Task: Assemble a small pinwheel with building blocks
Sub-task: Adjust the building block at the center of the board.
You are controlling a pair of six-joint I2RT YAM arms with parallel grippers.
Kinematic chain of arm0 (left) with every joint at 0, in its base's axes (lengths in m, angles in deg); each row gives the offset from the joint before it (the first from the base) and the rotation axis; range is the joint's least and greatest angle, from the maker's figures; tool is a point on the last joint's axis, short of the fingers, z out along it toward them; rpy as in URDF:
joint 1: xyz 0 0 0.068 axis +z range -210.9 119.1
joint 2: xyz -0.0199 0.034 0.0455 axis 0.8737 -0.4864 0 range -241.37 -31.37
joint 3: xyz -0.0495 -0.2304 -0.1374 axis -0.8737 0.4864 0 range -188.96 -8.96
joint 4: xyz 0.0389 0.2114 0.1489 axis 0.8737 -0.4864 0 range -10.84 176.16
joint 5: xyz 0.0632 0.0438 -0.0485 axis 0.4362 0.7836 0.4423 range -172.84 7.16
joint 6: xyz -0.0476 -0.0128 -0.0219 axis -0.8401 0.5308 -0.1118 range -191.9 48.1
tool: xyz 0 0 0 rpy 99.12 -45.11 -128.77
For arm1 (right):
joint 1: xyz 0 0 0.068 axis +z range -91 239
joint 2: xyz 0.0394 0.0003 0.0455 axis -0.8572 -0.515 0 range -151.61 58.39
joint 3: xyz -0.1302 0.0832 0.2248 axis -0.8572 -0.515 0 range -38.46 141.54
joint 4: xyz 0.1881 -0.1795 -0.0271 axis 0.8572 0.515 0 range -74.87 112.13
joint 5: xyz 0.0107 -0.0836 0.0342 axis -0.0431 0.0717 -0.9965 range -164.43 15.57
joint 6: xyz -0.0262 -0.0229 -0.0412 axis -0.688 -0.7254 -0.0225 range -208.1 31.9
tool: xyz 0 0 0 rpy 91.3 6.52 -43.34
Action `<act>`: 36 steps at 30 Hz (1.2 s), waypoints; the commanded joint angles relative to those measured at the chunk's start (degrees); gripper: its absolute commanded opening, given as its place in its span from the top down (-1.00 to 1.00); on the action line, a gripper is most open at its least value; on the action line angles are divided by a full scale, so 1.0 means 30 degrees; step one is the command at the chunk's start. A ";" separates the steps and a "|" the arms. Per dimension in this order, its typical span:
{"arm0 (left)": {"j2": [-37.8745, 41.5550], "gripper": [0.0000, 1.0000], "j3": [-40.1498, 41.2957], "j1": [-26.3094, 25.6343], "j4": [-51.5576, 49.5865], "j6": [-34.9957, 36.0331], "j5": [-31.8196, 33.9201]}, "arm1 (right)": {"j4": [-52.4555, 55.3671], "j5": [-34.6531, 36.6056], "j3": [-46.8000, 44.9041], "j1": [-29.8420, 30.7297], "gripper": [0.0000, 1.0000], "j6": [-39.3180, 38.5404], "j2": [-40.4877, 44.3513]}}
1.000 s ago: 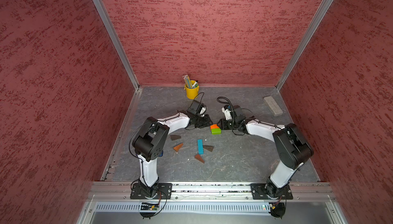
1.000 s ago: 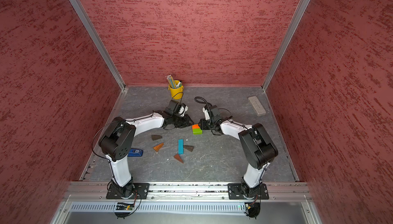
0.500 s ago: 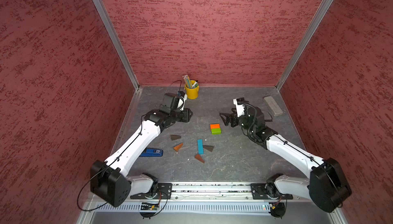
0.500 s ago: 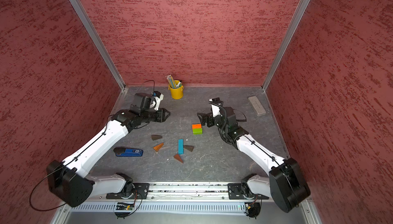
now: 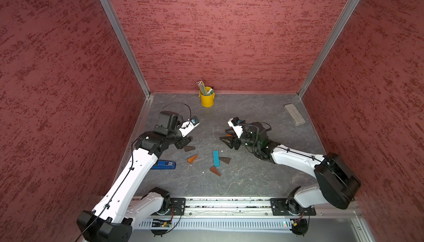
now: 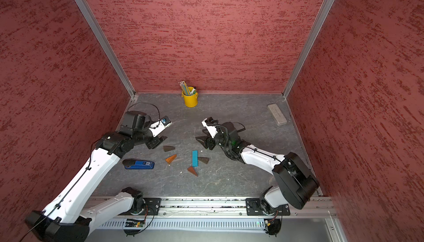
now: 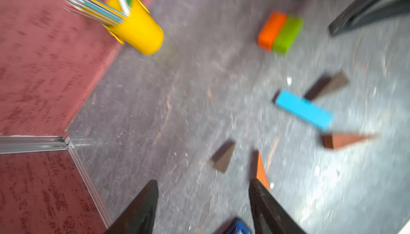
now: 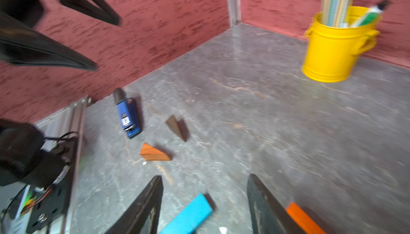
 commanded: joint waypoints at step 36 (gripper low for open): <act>0.1265 -0.27 0.3410 0.0524 -0.0728 0.3739 -0.0416 | 0.8123 0.4588 0.0883 -0.3740 0.32 0.5010 -0.3731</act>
